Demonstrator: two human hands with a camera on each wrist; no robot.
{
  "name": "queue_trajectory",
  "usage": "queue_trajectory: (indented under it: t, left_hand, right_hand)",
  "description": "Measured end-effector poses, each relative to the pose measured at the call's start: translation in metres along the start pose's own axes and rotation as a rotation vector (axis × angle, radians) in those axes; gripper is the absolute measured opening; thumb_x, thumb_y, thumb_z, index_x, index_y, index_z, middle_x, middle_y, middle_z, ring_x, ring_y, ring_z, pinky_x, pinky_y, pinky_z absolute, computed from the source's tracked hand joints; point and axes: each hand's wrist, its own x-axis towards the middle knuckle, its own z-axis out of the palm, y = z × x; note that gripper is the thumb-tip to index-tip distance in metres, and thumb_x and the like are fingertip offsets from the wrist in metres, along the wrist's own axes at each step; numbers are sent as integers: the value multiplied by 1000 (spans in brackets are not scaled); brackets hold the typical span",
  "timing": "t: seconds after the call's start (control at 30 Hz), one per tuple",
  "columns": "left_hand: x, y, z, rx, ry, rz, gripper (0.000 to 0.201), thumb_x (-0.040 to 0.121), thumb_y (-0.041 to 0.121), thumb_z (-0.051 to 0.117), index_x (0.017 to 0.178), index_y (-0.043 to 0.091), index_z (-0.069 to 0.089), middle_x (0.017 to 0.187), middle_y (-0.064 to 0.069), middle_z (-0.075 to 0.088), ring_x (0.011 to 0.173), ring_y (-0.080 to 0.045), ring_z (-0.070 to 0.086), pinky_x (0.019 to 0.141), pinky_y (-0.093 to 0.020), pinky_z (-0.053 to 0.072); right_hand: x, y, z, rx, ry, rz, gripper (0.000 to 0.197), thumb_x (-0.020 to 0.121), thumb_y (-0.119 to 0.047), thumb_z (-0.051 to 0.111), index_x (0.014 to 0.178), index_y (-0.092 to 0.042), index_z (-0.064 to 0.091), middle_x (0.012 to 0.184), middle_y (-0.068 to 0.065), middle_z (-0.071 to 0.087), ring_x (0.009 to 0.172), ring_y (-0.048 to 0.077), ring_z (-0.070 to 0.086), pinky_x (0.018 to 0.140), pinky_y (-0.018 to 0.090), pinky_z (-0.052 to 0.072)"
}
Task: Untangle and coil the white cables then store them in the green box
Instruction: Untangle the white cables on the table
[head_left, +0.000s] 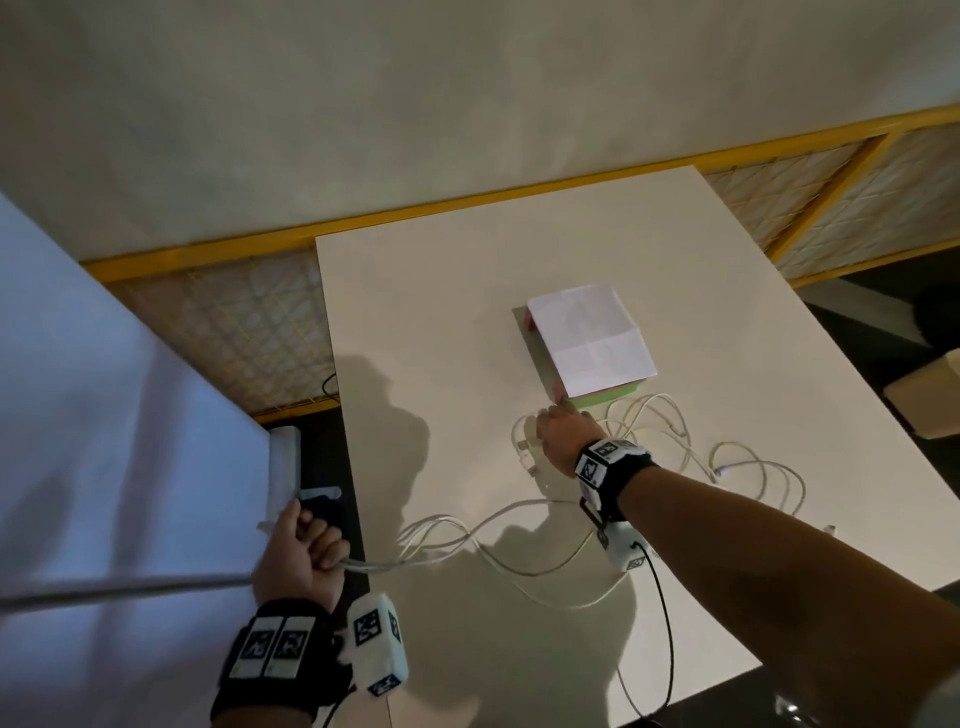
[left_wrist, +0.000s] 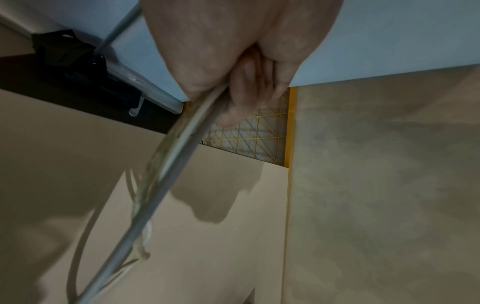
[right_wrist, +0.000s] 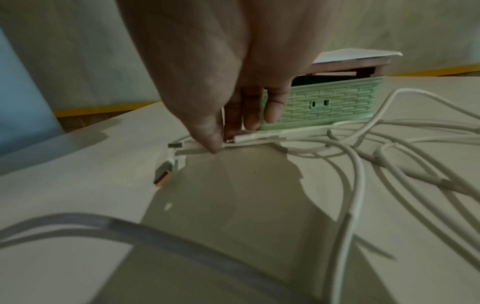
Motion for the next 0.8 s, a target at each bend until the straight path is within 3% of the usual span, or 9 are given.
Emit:
queue_trajectory:
  t: [0.13,0.2,0.33,0.4,0.53,0.73,0.8]
  left_hand:
    - [3,-1,10,26,0,14,39,101,33,38,64,20,35,35,10,26,26,-4,22,28,-15,17]
    - [2,-2,12,35,-1,16,39,101,33,39,64,20,35,35,10,26,26,-4,21,28,-15,17]
    - [-6,-7,14,43,5,20,39,101,34,40,64,20,36,35,10,26,26,-4,21,27,-15,17]
    - [-10,-9,14,50,7,25,40,101,34,40,64,19,36,35,10,26,25,-4,22,27,-15,17]
    - [-17,-14,14,63,13,30,40,101,33,40,64,19,36,34,10,27,25,-3,21,27,-14,17]
    - [-27,-26,14,90,1,38,39,101,31,40,64,19,36,36,10,27,26,-4,22,29,-15,16]
    - [-33,-30,18,102,-2,48,39,101,30,40,64,19,36,36,10,26,26,-4,21,29,-15,16]
  right_hand:
    - [-4,0,-1,115,116,-86,25,86,-10,44,111,-5,45,112,19,60,111,36,52,93,40,38]
    - [-2,-2,-3,105,130,-114,31,85,-9,45,115,-6,43,106,17,65,103,35,59,95,37,36]
    - [2,-4,-1,-28,20,-181,51,82,-15,53,131,-26,41,129,7,55,119,29,50,107,45,27]
    - [-1,-5,5,-120,10,-175,51,83,-20,56,131,-30,41,136,5,49,123,28,45,105,47,27]
    - [-10,-5,15,-167,95,-201,48,86,-28,56,131,-34,40,132,8,49,117,29,46,97,44,31]
    - [-25,-7,20,-349,4,-293,37,93,-32,45,128,-21,47,130,14,48,120,33,43,102,47,28]
    - [-33,-7,19,-309,71,-346,37,93,-25,47,126,-9,49,125,18,53,117,34,48,103,45,30]
